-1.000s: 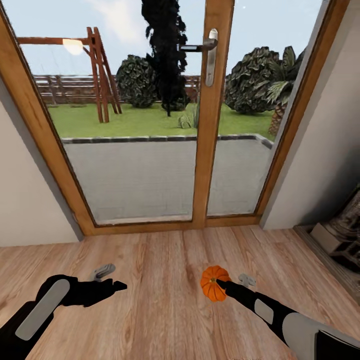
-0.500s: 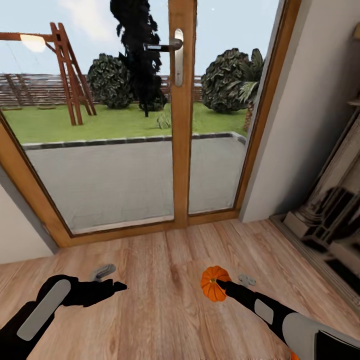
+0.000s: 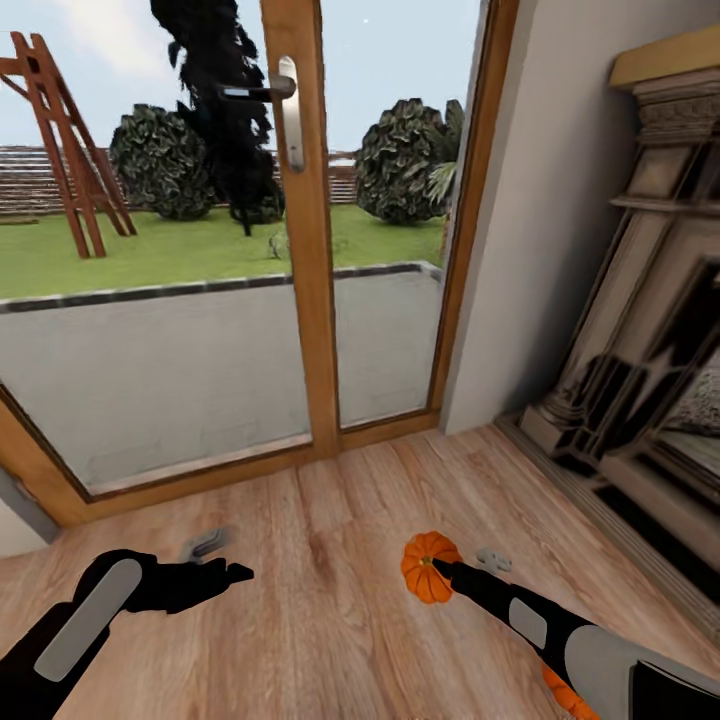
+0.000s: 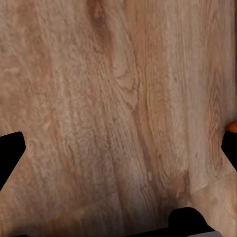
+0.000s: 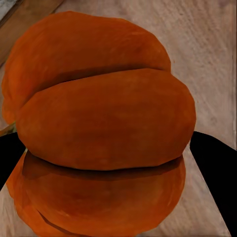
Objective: Place each of the two pumpkins and all three candles from the living room inside a cabinet in the living room (use any cabinet), then make sure every cabinet is closed, and position the cauldron so it is next to a table in the living room.
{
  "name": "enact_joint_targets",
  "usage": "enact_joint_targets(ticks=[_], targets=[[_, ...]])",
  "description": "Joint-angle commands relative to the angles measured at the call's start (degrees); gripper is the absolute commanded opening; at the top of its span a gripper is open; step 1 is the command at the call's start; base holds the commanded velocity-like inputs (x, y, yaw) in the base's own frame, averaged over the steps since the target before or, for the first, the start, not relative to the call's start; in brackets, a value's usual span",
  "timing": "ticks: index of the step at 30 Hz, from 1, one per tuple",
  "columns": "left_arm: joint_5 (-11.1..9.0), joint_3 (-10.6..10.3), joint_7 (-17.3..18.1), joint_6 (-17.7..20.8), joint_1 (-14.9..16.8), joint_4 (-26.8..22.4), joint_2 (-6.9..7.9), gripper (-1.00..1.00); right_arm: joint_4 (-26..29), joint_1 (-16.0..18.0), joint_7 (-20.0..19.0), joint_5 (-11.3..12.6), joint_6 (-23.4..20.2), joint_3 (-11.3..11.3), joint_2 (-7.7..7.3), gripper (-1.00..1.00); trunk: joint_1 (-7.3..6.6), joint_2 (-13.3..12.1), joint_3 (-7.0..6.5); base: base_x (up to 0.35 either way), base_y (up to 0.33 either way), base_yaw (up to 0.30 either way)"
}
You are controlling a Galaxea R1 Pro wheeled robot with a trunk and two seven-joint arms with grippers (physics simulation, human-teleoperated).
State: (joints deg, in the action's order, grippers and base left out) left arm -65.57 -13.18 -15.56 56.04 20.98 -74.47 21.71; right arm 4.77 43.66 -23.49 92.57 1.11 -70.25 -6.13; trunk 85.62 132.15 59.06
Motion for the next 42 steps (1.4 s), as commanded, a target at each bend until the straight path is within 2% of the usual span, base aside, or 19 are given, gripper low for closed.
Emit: enact_joint_targets(ticks=[1,37,42], targets=[[-0.6,-0.1,-0.6,0.0,0.0,-0.1,0.03,1.00,0.1,0.0,-0.2,0.5,0.1,-0.2,-0.02,-1.00,-0.01,0.0,0.05,0.000,0.000,-0.279],[-0.6,0.1,-0.4,0.1,0.0,-0.4,0.43,1.00,0.1,0.0,-0.2,0.5,1.1,-0.2,-0.02,-1.00,-0.01,0.0,0.05,0.000,0.000,-0.279],[-0.6,0.1,-0.4,0.1,0.0,-0.4,0.44,1.00,0.1,0.0,-0.2,0.5,1.1,-0.2,-0.02,-1.00,-1.11,-2.0,-0.85,0.000,0.000,-0.279]])
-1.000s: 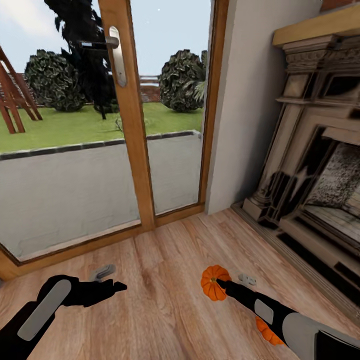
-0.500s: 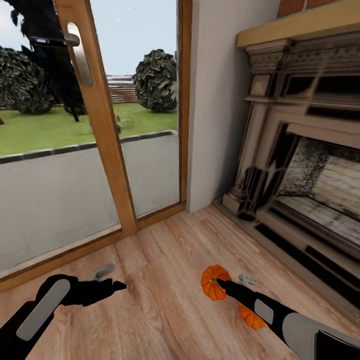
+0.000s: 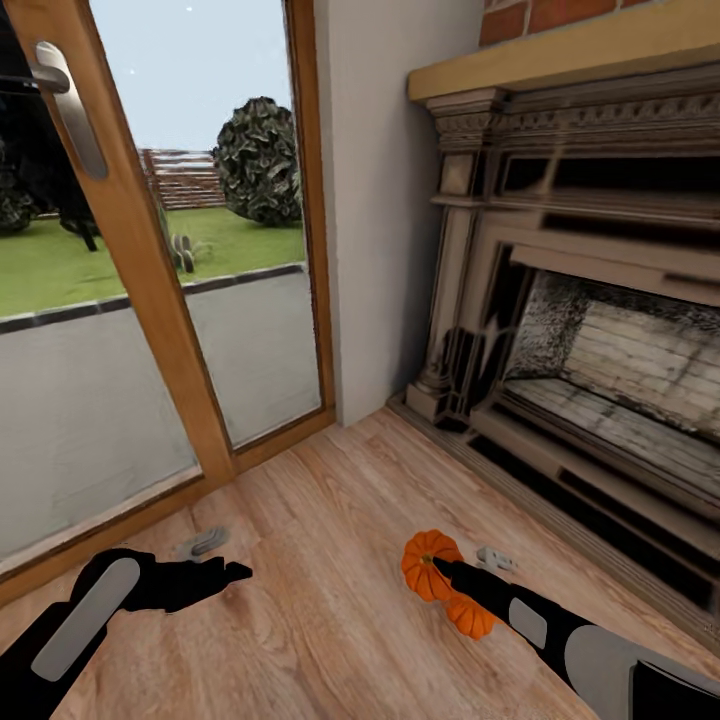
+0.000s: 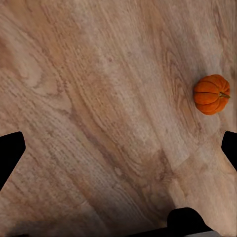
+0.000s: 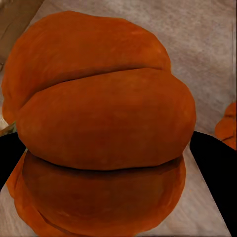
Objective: Place each of the two pumpkins and all three candles from the living room inside a cabinet in the living room (use any cabinet), then make sure every cabinet is closed, and position the cauldron so it is next to a table in the living room.
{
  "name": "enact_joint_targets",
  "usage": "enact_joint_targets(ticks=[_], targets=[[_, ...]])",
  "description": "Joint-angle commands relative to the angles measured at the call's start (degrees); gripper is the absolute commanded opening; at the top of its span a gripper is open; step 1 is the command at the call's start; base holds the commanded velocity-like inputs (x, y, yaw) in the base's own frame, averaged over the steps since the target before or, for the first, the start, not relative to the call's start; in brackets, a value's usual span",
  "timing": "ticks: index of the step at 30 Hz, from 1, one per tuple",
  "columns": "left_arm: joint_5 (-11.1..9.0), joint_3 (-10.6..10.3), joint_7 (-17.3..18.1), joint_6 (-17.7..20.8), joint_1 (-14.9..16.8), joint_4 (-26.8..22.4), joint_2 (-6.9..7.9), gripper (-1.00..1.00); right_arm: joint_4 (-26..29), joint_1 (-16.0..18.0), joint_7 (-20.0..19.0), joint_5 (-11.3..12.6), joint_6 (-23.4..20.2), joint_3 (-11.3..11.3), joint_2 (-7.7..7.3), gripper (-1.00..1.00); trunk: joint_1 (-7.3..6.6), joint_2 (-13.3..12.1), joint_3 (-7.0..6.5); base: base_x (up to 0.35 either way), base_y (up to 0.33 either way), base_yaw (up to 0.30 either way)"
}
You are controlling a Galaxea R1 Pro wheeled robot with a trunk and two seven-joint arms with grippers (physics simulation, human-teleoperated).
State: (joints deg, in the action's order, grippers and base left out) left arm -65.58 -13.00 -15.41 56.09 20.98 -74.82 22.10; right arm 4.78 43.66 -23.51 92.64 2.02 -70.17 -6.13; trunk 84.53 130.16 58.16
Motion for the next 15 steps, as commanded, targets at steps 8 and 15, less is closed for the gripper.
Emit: enact_joint_targets(ticks=[8,15], targets=[[-0.6,-0.1,-0.6,0.0,0.0,-0.1,0.05,1.00,0.1,0.0,-0.1,0.4,0.0,-0.2,-0.02,-1.00,-0.02,0.0,0.04,0.000,0.000,-0.202],[-0.6,-0.1,-0.6,0.0,0.0,-0.1,0.05,1.00,0.1,0.0,-0.1,0.4,0.3,-0.2,-0.02,-1.00,-0.24,-0.4,-0.14,0.000,0.000,-0.005]])
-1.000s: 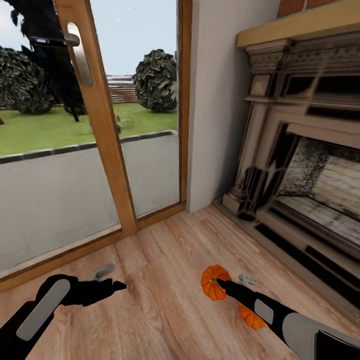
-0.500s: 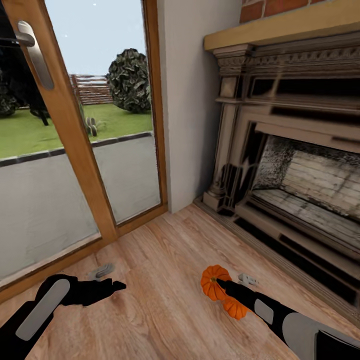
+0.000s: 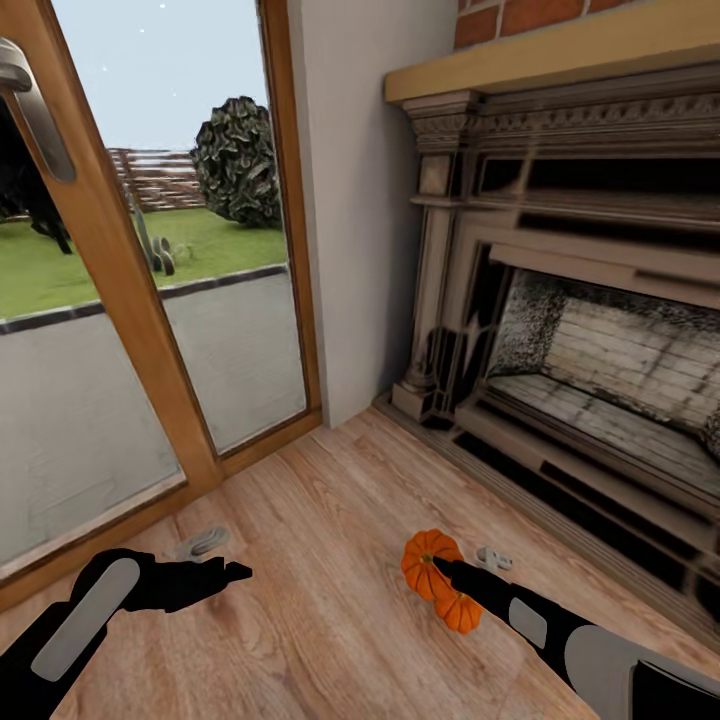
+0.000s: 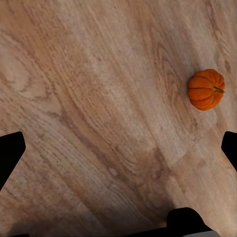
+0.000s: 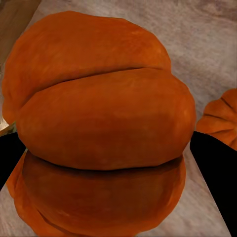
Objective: Place each of the two pumpkins and all three candles from the living room inside a cabinet in the living room (use any cabinet), then make sure every cabinet is closed, and position the cauldron so it is next to a table in the living room.
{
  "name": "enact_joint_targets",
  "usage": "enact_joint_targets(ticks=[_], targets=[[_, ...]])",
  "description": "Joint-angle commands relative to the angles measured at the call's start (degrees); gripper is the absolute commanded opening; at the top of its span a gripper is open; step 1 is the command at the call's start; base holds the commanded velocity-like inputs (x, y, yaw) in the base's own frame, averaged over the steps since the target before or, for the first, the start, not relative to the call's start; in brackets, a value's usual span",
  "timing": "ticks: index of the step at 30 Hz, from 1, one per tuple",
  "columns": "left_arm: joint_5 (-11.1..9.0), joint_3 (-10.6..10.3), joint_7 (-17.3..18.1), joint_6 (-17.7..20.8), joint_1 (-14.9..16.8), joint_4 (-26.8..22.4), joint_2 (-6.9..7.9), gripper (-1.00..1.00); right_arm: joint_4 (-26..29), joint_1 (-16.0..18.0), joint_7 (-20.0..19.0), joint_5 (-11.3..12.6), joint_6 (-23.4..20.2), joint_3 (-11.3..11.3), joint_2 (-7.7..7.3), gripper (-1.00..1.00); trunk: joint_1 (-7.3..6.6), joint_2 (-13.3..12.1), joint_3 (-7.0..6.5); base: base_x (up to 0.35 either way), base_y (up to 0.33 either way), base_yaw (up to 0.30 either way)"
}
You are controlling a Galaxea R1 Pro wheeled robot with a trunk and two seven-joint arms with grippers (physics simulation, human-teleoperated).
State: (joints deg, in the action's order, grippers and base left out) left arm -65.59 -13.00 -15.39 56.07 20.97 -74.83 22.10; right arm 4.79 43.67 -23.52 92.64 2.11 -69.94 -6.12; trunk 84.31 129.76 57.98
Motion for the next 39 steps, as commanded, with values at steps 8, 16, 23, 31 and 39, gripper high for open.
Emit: enact_joint_targets(ticks=[8,16,23,31,39], targets=[[-0.6,-0.1,-0.6,0.0,0.0,-0.1,0.05,1.00,0.0,0.0,-0.1,0.4,0.2,-0.5,-0.03,-1.00,-1.77,-3.2,-1.39,0.000,0.000,0.000],[-0.6,-0.1,-0.5,0.0,0.0,-0.1,0.05,1.00,0.0,0.0,-0.1,0.5,0.2,-0.5,-0.03,-1.00,-1.99,-3.6,-1.57,0.000,0.000,0.000],[-0.6,-0.1,-0.5,0.1,0.0,-0.1,0.06,1.00,0.0,0.0,-0.1,0.5,0.2,-0.5,-0.04,-1.00,-1.99,-3.6,-1.57,0.000,0.000,0.000],[-0.6,-0.1,-0.5,0.1,0.0,-0.1,0.13,1.00,0.0,0.0,-0.1,0.5,0.2,-0.5,-0.04,-1.00,-1.99,-3.6,-1.57,0.003,0.000,0.000],[-0.6,-0.1,-0.5,0.0,0.0,-0.1,0.14,1.00,0.0,0.0,-0.1,0.5,0.2,-0.5,-0.04,-1.00,-1.99,-3.6,-1.57,0.134,0.057,-0.185]])
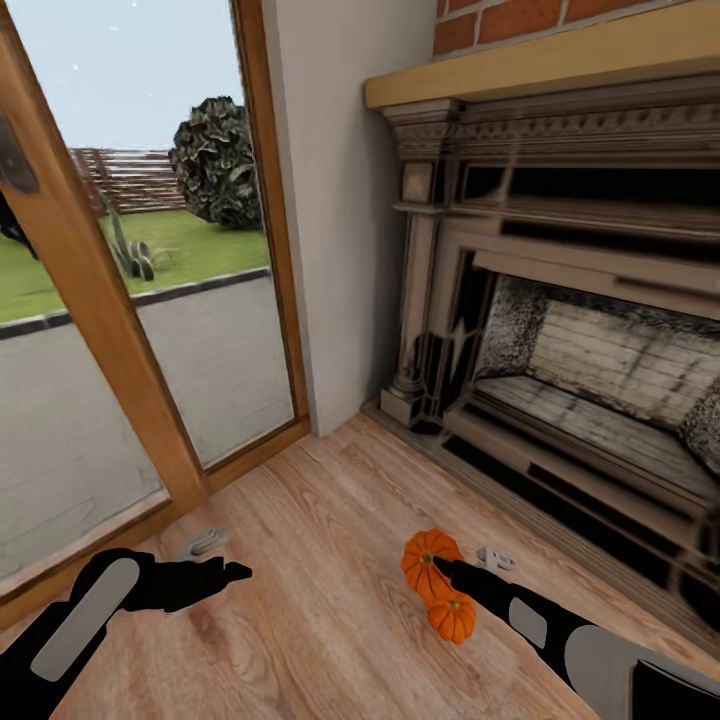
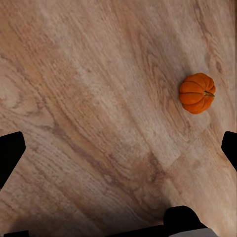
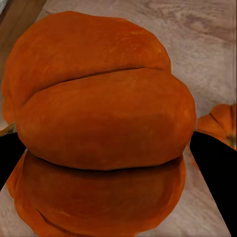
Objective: Place each of the two pumpkins and all three candles from the living room inside a cabinet in the living room (use any cabinet), then make sure every cabinet is closed, and position the cauldron so it is next to a table in the living room.
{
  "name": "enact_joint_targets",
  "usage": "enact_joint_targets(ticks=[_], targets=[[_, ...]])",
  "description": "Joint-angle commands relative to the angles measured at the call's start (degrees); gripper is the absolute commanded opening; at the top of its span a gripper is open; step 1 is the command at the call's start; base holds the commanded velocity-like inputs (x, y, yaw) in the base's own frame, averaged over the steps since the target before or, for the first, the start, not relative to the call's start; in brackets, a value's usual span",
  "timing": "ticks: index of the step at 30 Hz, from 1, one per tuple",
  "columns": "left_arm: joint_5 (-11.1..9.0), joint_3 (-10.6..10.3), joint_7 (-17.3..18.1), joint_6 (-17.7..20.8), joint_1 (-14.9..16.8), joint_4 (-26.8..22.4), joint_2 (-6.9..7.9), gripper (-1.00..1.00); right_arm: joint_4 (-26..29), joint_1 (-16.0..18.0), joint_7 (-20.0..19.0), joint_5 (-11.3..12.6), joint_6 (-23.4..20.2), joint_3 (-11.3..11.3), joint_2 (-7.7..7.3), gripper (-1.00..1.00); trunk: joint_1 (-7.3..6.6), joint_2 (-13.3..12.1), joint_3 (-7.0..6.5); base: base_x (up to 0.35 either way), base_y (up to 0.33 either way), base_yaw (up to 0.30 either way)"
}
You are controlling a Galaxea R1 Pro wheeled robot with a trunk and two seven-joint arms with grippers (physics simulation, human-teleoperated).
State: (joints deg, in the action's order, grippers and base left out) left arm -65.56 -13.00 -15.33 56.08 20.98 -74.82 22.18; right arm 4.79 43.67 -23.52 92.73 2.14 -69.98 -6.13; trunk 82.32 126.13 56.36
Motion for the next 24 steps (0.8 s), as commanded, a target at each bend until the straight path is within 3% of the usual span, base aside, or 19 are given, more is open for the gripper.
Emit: enact_joint_targets(ticks=[1,24], targets=[[-0.6,-0.1,-0.6,0.0,0.0,-0.1,0.05,1.00,0.0,0.0,-0.1,0.4,0.2,-0.4,-0.02,-1.00,0.00,0.0,0.05,0.030,0.013,-0.259],[-0.5,-0.1,-0.6,0.1,0.0,-0.1,0.17,1.00,0.0,0.0,-0.1,0.4,0.2,-0.4,-0.02,-1.00,0.00,0.0,0.05,0.002,0.015,-0.272]])
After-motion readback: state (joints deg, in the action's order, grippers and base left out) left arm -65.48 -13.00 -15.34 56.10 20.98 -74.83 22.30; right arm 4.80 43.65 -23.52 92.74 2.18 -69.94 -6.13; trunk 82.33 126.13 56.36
